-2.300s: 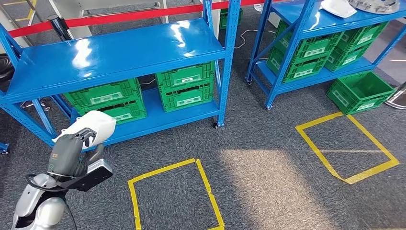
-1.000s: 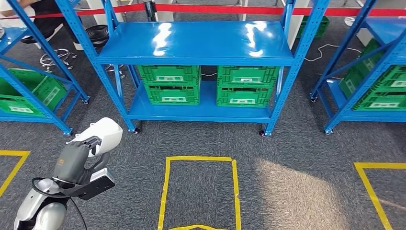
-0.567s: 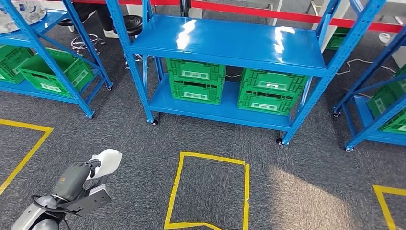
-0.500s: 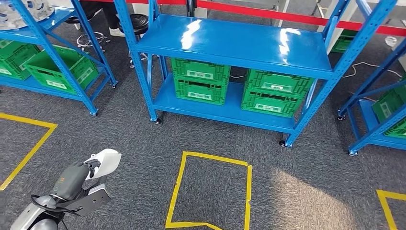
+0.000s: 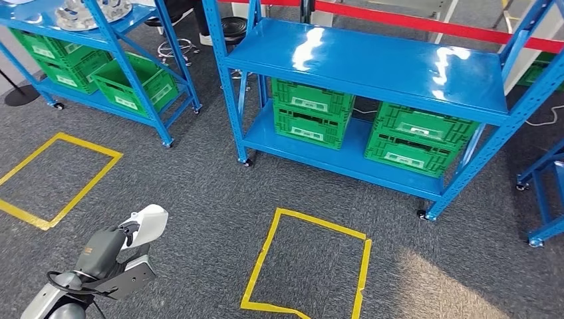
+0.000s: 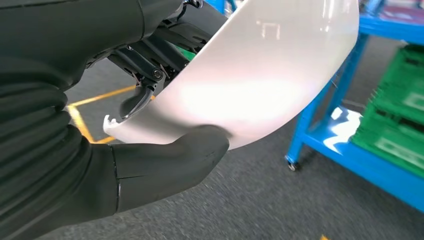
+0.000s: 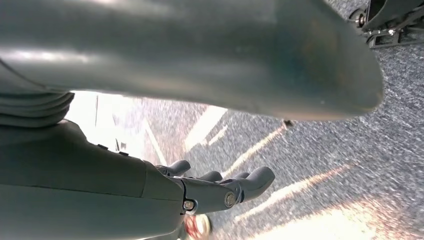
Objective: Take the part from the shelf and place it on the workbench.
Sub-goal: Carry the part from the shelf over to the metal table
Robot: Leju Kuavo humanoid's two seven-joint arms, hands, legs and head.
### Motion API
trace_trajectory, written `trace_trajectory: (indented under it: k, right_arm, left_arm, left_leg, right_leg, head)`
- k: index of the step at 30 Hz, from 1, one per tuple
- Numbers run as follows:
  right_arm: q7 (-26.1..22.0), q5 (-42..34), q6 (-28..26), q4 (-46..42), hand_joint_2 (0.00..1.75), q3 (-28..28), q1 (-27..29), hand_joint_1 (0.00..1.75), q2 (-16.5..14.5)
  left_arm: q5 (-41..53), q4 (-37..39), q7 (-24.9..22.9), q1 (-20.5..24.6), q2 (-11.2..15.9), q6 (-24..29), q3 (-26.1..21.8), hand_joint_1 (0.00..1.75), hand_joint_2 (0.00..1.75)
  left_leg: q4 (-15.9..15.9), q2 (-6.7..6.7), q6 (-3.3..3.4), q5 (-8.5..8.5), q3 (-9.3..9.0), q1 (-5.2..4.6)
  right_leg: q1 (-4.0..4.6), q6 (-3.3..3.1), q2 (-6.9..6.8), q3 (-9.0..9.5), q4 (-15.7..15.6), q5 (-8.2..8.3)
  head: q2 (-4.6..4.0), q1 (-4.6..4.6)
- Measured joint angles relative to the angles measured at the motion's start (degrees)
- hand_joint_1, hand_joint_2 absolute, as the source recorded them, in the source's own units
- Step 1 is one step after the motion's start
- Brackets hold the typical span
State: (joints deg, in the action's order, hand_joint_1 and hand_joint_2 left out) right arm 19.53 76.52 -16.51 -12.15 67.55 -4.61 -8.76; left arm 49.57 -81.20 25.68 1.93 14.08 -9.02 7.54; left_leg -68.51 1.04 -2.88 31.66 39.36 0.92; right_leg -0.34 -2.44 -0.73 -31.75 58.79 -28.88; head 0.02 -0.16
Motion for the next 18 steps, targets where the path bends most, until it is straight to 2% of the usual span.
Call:
trace_trajectory:
  k: [1,2,3,4,5,7,8,9,11,12,13,15,16,17,18]
  right_arm:
    - [0.02,0.05,-0.01,0.00,0.00,0.01,0.20,0.00,0.00]
    - [0.04,0.09,-0.04,0.00,0.00,0.01,0.35,0.00,0.00]
    - [0.06,0.15,-0.15,0.00,0.00,0.01,0.44,0.00,0.00]
    - [0.07,0.20,-0.41,0.00,0.00,0.01,0.47,0.00,-0.01]
    - [0.07,0.22,-0.80,0.00,0.00,0.01,0.47,0.00,-0.01]
    - [0.05,-0.05,-1.89,-0.01,0.00,0.05,0.44,0.00,0.10]
    - [0.04,-0.36,-2.35,-0.02,0.00,0.17,0.39,0.00,0.29]
    - [0.03,-0.70,-2.66,-0.04,0.00,0.36,0.32,0.00,0.54]
    - [0.10,-1.15,-2.84,-0.18,0.00,0.78,0.11,0.00,1.09]
    - [0.15,-1.24,-2.83,-0.25,0.00,0.91,0.03,0.00,1.33]
    - [0.19,-1.29,-2.83,-0.31,0.00,1.01,-0.02,0.00,1.53]
    - [0.16,-1.31,-2.88,-0.35,0.00,1.20,0.06,0.00,1.89]
    - [0.14,-1.25,-2.93,-0.35,0.00,1.30,0.17,0.00,2.01]
    - [0.17,-1.14,-2.98,-0.36,0.00,1.37,0.29,0.00,2.19]
    - [0.20,-0.92,-2.93,-0.36,0.00,1.40,0.37,0.00,2.39]
  left_arm:
    - [0.25,-0.01,0.10,-0.11,-0.14,0.72,-0.01,1.62,1.75]
    - [0.53,-0.02,0.25,-0.28,-0.30,1.45,-0.01,1.62,1.75]
    - [0.76,-0.05,0.44,-0.44,-0.46,2.14,-0.03,1.62,1.75]
    - [1.07,-0.11,0.68,-0.54,-0.64,2.91,-0.07,1.62,1.75]
    - [1.44,-0.22,0.95,-0.56,-0.84,3.83,-0.15,1.62,1.75]
    - [2.72,-0.71,1.39,-0.28,-1.37,6.43,-0.44,1.62,1.75]
    - [3.59,-1.22,1.46,-0.09,-1.65,7.90,-0.64,1.62,1.75]
    - [4.44,-1.79,1.44,0.09,-1.86,9.17,-0.84,1.62,1.75]
    - [5.64,-3.00,1.26,0.26,-2.10,10.57,-1.24,1.62,1.75]
    - [5.89,-3.45,1.15,0.35,-2.20,10.75,-1.44,1.62,1.75]
    - [6.07,-3.87,1.05,0.50,-2.32,10.83,-1.62,1.62,1.75]
    - [6.60,-4.36,0.93,1.01,-2.62,11.17,-1.84,1.62,1.75]
    - [7.02,-4.47,0.92,1.40,-2.76,11.45,-1.87,1.62,1.75]
    - [7.48,-4.51,0.93,1.89,-2.87,11.72,-1.89,1.62,1.75]
    - [7.89,-4.54,1.02,2.57,-2.90,11.85,-1.93,1.62,1.75]
  left_leg:
    - [-3.38,-0.33,-0.15,1.47,1.41,0.02]
    - [-5.61,-0.50,-0.27,2.15,2.22,0.03]
    - [-5.94,-0.64,-0.31,1.80,2.11,0.03]
    - [-4.05,-0.91,-0.30,0.49,0.88,0.03]
    - [-0.41,-1.59,-0.21,-1.37,-1.25,0.03]
    - [6.68,-3.81,0.38,-3.53,-5.17,-0.31]
    - [8.51,-4.38,0.81,-3.80,-6.08,-0.50]
    - [9.02,-4.39,1.27,-3.60,-6.19,-0.69]
    - [9.15,-2.90,2.08,-3.91,-5.97,-0.64]
    - [9.28,-2.29,2.41,-4.05,-5.95,-0.54]
    - [9.41,-1.67,2.75,-4.22,-5.93,-0.41]
    - [9.49,-0.40,3.17,-4.42,-5.81,-0.28]
    - [9.45,0.35,3.31,-4.48,-5.69,-0.29]
    - [9.39,1.20,3.35,-4.52,-5.60,-0.31]
    - [9.29,2.11,3.36,-4.55,-5.52,-0.33]
  right_leg:
    - [0.08,-0.07,-0.82,-0.02,0.02,-0.05]
    - [0.13,-0.11,-1.65,-0.02,0.03,-0.10]
    - [0.16,-0.10,-2.43,-0.02,0.06,-0.15]
    - [0.17,-0.04,-3.20,0.02,0.10,-0.23]
    - [0.18,0.10,-3.92,0.10,0.18,-0.35]
    - [0.47,0.62,-5.21,0.23,0.40,-0.70]
    - [0.63,0.93,-5.77,0.28,0.48,-0.83]
    - [0.77,1.23,-6.32,0.33,0.48,-0.88]
    - [0.72,1.84,-7.05,0.53,0.50,-1.03]
    - [0.58,2.19,-6.28,0.47,0.92,-1.42]
    - [0.42,2.52,-4.70,-0.11,2.39,-2.46]
    - [0.13,2.93,-1.03,-2.88,8.36,-5.68]
    - [0.08,3.00,-0.06,-4.79,12.16,-7.25]
    - [0.08,3.01,0.30,-6.28,14.91,-7.95]
    - [0.07,2.96,0.47,-6.96,15.86,-7.56]
  head:
    - [0.00,-0.01]
    - [0.00,0.00]
    - [0.00,-0.01]
    - [-0.01,-0.01]
    - [-0.01,-0.01]
    - [-0.01,0.01]
    - [0.00,0.07]
    - [0.00,0.12]
    - [0.00,0.20]
    - [0.00,0.21]
    - [0.00,0.26]
    - [-0.01,0.38]
    - [-0.01,0.42]
    - [-0.01,0.42]
    - [-0.01,0.43]
